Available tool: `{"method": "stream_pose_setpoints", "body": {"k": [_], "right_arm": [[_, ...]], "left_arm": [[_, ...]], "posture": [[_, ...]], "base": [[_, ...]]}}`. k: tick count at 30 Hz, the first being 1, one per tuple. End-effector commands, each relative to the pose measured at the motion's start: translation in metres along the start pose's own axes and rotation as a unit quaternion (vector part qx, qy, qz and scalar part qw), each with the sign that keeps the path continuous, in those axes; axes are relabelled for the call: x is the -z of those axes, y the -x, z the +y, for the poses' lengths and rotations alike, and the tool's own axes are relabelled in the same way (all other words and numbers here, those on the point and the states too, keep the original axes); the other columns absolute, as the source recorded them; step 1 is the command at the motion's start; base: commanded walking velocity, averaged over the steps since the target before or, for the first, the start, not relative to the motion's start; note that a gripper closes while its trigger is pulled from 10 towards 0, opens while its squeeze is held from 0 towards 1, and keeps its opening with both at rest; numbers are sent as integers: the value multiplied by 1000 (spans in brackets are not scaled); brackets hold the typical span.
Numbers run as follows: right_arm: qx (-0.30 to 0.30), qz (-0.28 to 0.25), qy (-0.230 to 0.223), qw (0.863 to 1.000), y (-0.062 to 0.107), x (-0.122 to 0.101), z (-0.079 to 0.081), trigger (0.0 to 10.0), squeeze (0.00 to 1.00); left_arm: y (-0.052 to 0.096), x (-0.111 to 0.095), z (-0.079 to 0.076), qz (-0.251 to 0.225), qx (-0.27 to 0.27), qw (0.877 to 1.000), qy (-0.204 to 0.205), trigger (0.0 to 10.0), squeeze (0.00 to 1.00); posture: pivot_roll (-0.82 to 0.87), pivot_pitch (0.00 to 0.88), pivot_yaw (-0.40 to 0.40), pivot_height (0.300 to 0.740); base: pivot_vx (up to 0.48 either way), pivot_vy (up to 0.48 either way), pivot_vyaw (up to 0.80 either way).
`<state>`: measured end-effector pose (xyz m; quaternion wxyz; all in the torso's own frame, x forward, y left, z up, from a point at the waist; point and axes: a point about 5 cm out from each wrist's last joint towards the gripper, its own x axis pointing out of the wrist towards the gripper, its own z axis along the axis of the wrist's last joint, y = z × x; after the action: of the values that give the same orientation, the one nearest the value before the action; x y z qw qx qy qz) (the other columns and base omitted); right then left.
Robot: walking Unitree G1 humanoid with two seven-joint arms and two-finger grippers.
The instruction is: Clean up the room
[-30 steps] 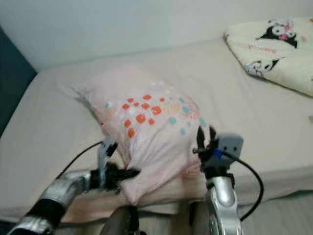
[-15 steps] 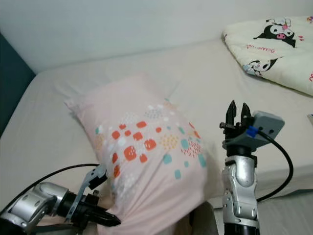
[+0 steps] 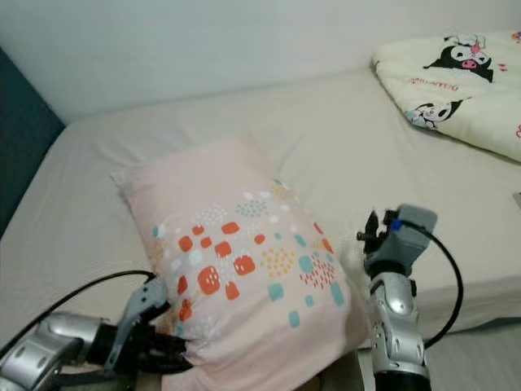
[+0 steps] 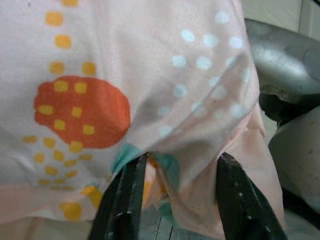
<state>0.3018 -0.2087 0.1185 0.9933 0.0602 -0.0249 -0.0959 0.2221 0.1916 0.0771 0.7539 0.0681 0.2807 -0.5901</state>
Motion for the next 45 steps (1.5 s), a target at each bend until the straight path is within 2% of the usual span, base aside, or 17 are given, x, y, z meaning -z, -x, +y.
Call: {"method": "stream_pose_setpoints", "body": {"k": [1, 3, 4, 12, 13, 16, 17, 18, 20, 22, 23, 24, 25, 26, 30, 40, 45], "right_arm": [[-19, 13, -3, 1000, 1, 9, 10, 10000, 0], [-23, 14, -4, 1000, 1, 10, 11, 10000, 0], [-26, 17, -6, 1000, 1, 12, 13, 10000, 0], [-31, 29, -9, 999, 2, 18, 14, 10000, 0], [-32, 33, -11, 999, 2, 20, 15, 10000, 0], [-33, 36, -13, 999, 2, 22, 15, 10000, 0], [-37, 38, -15, 998, 2, 24, 16, 10000, 0], [-37, 38, -15, 998, 2, 24, 16, 10000, 0], [-41, 40, -18, 998, 1, 27, 16, 10000, 0], [-41, 40, -18, 998, 1, 27, 16, 10000, 0], [-43, 41, -19, 998, 1, 28, 16, 10000, 0], [-43, 41, -19, 998, 1, 28, 16, 10000, 0], [-45, 41, -23, 998, 1, 28, 15, 10000, 0], [-45, 41, -23, 998, 1, 28, 15, 10000, 0], [-53, 39, -26, 997, 0, 26, 16, 10000, 0], [-60, 38, -23, 997, 0, 26, 16, 10000, 0], [-68, 45, -24, 996, 2, 30, 18, 10000, 0]], "left_arm": [[20, 9, -2, 19, -25, 999, 16, 10000, 1000], [24, 11, -3, 25, -33, 999, 16, 10000, 1000], [35, 11, -1, 31, -55, 998, 17, 10000, 0], [62, 2, 8, -11, -147, 988, 40, 10000, 0], [69, -1, 12, -55, -189, 978, 70, 10000, 1000], [74, 1, 16, -107, -223, 962, 116, 10000, 1000], [72, 5, 21, -171, -259, 934, 174, 10000, 1000], [72, 5, 21, -171, -259, 934, 174, 10000, 1000], [62, 16, 27, -250, -289, 885, 264, 10000, 1000], [62, 16, 27, -250, -289, 885, 264, 10000, 1000], [54, 23, 29, -275, -293, 864, 303, 10000, 1000], [54, 23, 29, -275, -293, 864, 303, 10000, 1000], [43, 35, 30, -295, -279, 841, 359, 10000, 1000], [43, 35, 30, -295, -279, 841, 359, 10000, 1000], [18, 49, 28, -326, -218, 802, 451, 10000, 1000], [-12, 44, 22, -310, -164, 807, 475, 10000, 1000], [-28, 31, 20, -334, -115, 797, 490, 10000, 1000]], "posture": [[35, 152, 82, 617], [35, 152, 82, 617], [42, 151, 74, 617], [53, 146, 69, 617], [54, 146, 67, 617], [57, 145, 65, 617], [57, 147, 62, 617], [57, 147, 62, 617], [53, 147, 59, 617], [53, 147, 59, 617], [51, 147, 59, 617], [51, 147, 59, 617], [36, 149, 51, 617], [36, 149, 51, 617], [21, 152, 47, 617], [0, 160, 35, 617], [-1, 168, 35, 617]], "base": [[0, 0, 0], [0, 0, 0], [0, 0, 0], [0, 0, 0], [0, 0, 0], [0, 0, 0], [0, 0, 0], [0, 0, 0], [0, 0, 0], [0, 0, 0], [0, 0, 0], [0, 0, 0], [0, 0, 0], [0, 0, 0], [0, 0, 0], [0, 0, 0], [0, 0, 0]]}}
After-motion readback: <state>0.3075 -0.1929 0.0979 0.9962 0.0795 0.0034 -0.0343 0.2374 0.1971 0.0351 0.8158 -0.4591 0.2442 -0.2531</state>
